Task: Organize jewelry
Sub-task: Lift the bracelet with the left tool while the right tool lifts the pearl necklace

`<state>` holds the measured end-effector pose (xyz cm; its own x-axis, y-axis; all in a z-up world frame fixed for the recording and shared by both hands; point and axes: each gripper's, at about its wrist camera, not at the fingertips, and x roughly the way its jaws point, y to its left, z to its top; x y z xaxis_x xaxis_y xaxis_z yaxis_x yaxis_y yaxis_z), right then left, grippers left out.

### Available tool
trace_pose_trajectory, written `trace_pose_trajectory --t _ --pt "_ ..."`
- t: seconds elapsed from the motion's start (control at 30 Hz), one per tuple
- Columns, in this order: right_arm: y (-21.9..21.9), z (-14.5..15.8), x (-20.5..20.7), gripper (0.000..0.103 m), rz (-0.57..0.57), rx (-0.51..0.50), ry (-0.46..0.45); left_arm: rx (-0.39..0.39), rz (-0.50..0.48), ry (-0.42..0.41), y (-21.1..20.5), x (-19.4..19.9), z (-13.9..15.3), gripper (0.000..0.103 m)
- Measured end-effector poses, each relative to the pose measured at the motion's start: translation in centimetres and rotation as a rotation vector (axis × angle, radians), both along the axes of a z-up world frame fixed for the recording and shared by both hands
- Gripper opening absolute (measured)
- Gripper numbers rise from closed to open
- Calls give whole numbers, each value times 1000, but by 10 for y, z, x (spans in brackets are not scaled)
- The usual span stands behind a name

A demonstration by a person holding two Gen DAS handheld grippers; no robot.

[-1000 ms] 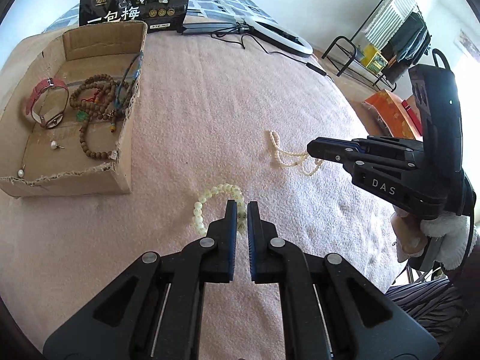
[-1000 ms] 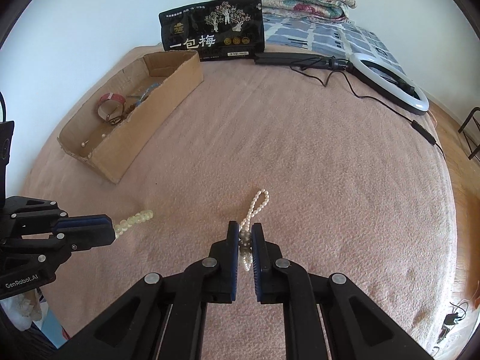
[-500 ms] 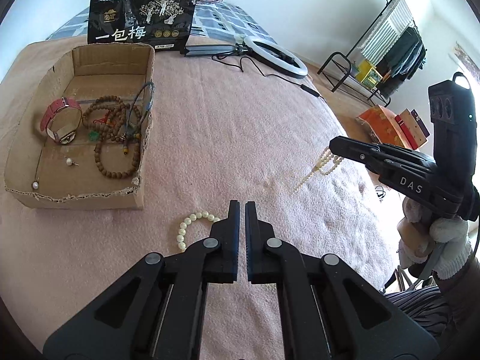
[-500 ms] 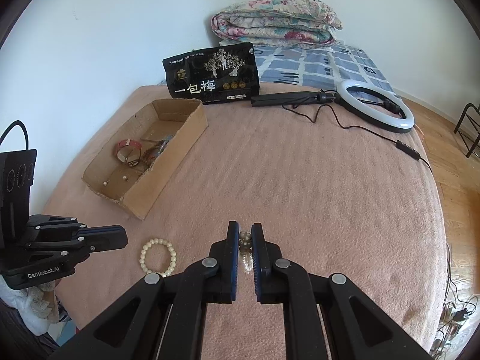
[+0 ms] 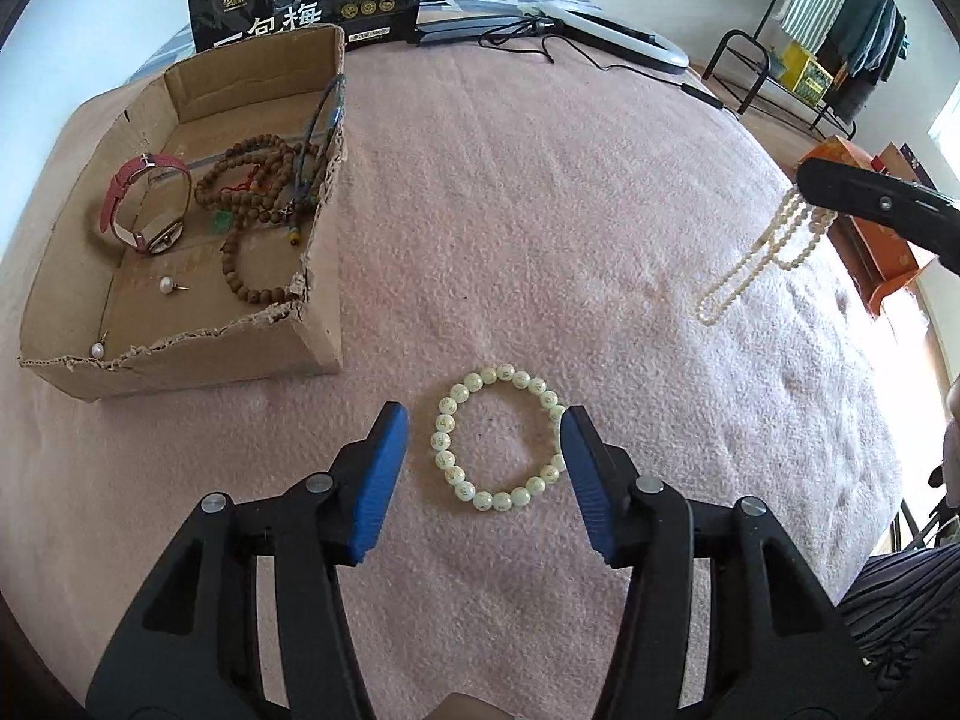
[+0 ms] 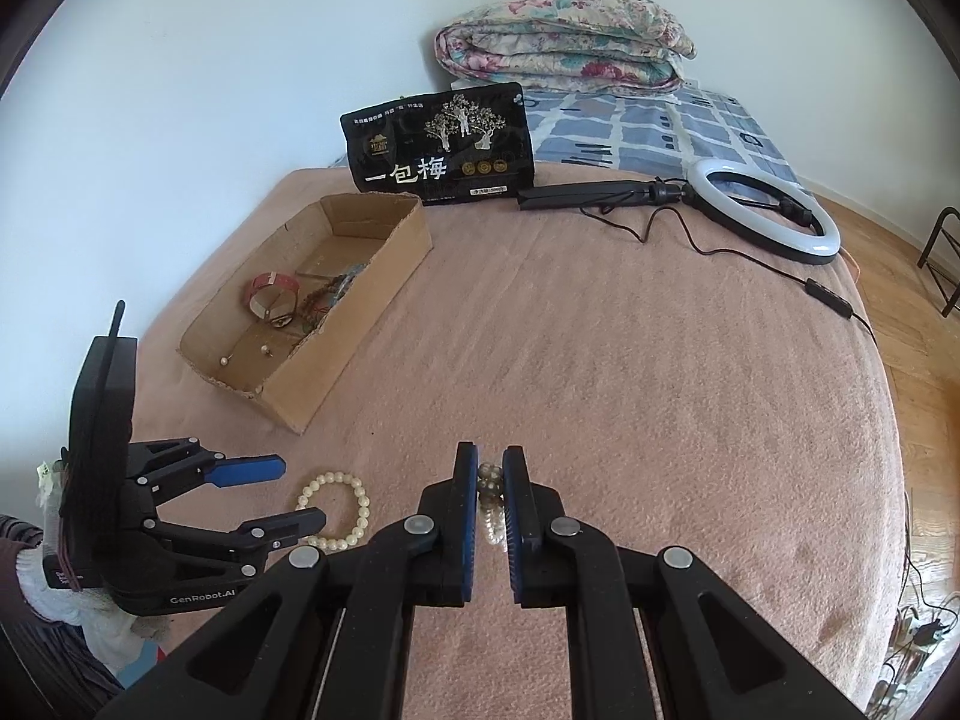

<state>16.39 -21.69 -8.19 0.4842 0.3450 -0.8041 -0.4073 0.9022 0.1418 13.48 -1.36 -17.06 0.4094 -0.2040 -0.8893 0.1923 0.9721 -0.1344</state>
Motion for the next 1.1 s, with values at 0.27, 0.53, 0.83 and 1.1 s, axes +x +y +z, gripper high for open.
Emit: trace_pose_trajectory --t 0.27,0.53,0.83,1.1 --pt "4 -1 -1 6 12 -18 -8 59 54 9 0 7 -27 54" --pt "0 -3 0 6 -1 -18 -6 68 50 -55 -5 3 -34 25" --pt "-1 3 -2 6 -13 -19 -22 -5 45 -41 0 0 -20 5" --pt "0 14 -8 6 -16 5 -37 -59 22 -111 0 -13 24 5"
